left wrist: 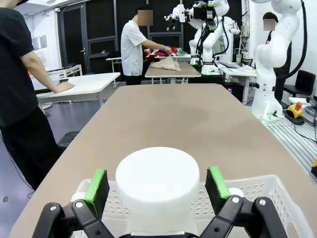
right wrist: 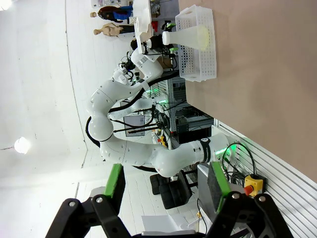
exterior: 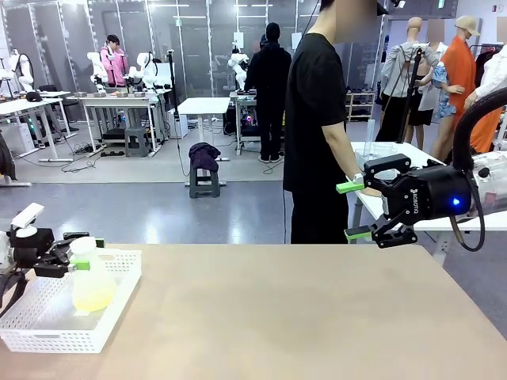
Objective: Prepare the solutions needed for the experiment.
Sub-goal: When the human places the Big flask in the center of the table, pick up the Big flask and place it in the left Organizing basket.
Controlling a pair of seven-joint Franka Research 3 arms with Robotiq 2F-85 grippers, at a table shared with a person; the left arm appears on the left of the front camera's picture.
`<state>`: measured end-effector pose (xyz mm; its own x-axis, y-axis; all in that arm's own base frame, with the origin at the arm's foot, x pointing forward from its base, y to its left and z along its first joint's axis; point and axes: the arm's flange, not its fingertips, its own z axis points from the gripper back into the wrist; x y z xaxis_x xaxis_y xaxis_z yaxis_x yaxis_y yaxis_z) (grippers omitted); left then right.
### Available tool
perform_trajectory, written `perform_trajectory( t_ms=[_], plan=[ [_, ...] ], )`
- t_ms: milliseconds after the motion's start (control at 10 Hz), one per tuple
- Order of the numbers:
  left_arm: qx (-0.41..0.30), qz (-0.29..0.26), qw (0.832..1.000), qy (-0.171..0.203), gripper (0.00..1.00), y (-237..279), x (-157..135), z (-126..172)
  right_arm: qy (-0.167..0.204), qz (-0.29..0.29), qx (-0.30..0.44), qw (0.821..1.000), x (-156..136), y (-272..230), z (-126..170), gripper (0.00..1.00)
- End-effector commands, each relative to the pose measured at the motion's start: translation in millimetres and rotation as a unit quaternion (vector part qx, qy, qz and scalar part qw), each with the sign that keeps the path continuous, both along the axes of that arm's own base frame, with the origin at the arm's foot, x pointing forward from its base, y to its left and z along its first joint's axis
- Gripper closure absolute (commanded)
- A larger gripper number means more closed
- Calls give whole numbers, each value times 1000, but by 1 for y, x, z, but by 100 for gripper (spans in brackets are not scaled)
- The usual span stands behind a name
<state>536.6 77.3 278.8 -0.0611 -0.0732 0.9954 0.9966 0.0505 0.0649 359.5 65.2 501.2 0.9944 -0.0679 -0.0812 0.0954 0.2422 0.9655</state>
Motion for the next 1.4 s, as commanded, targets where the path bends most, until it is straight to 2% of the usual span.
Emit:
perform_trajectory(
  t_ms=[0, 200, 400, 600, 700, 800, 900, 1100, 1300],
  plan=[
    [-4, -28, 999, -22, 0, 9, -3, 6, -3, -2, 5, 1000, -1, 0, 1, 15],
    [22, -44, 998, -26, 0, 30, -7, 13, -3, -2, 5, 1000, -1, 0, 1, 15],
    [43, -16, 999, -22, 0, 57, -6, 22, -3, -2, 5, 1000, -1, 0, 1, 15],
    [38, 31, 997, -57, 0, 87, -1, 43, -3, -2, 5, 1000, -1, 0, 1, 15],
    [36, 38, 997, -56, 0, 96, -6, 59, -3, -2, 5, 1000, -1, 0, 1, 15],
    [18, 36, 999, -34, 0, 97, -16, 74, -3, -2, 5, 1000, -1, 0, 1, 15],
    [6, 43, 999, 16, 0, 96, -30, 88, -3, -2, 5, 1000, -1, 0, 1, 15],
    [40, 31, 991, 124, 0, 79, -66, 120, -3, -2, 5, 1000, -1, 0, 1, 15],
    [23, 24, 979, 202, 0, 69, -91, 145, -3, -2, 5, 1000, -1, 0, 1, 15]
  ],
)
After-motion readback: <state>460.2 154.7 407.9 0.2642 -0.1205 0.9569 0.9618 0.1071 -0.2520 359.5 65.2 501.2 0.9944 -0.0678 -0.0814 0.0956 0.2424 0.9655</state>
